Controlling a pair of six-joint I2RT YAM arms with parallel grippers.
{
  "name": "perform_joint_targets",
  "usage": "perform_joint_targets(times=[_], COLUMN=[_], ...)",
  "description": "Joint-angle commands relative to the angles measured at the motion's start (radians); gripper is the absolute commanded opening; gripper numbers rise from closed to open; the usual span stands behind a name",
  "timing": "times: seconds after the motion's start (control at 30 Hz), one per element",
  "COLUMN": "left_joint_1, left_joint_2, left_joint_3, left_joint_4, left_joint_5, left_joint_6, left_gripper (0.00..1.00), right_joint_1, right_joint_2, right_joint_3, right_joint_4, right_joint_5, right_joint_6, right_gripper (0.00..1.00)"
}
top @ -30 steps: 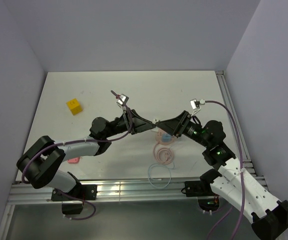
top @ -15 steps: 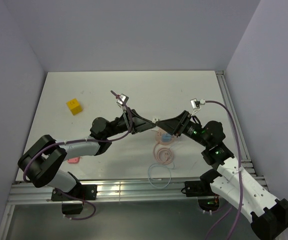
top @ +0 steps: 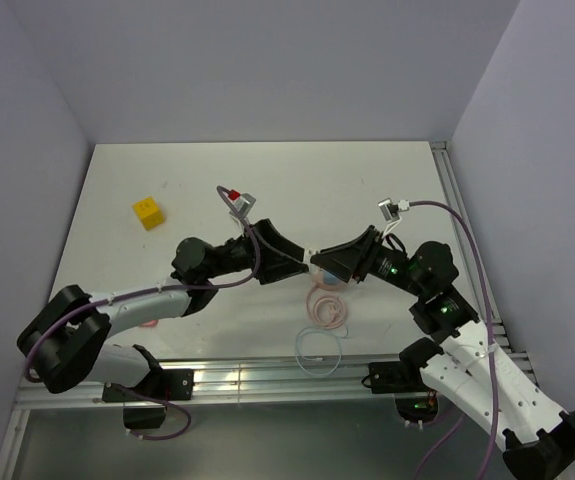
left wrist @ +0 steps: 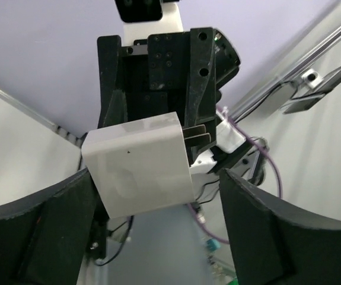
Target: Insert the plug
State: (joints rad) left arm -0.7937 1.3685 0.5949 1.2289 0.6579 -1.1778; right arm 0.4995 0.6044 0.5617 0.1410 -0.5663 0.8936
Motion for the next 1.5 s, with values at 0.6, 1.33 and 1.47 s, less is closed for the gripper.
perform_joint_targets(times=[0.6, 1.33, 1.47], left_joint_1=[0.109, 0.030, 0.017], left_joint_2=[-0.227, -0.111, -0.100], left_joint_3=[0.379, 0.392, 0.365], left_joint_4=[-1.210, -1.324, -1.313], left_joint_5=[-0.133, 0.019, 0.037], left_joint_6=[0.350, 0.339, 0.339], left_gripper=[0.98, 0.81, 0.74], right_joint_1=[0.030, 0.382, 0.401], right_joint_2=[0.067, 0.221, 0.225], right_joint_3=[0.233, 0.402, 0.409], right_joint_4=[-0.397, -0.581, -0.587], right_joint_5=[0.046, 0.425, 0.437], right_joint_6=[-0.515, -0.714, -0.719], right_gripper=[0.00, 0.00, 0.00])
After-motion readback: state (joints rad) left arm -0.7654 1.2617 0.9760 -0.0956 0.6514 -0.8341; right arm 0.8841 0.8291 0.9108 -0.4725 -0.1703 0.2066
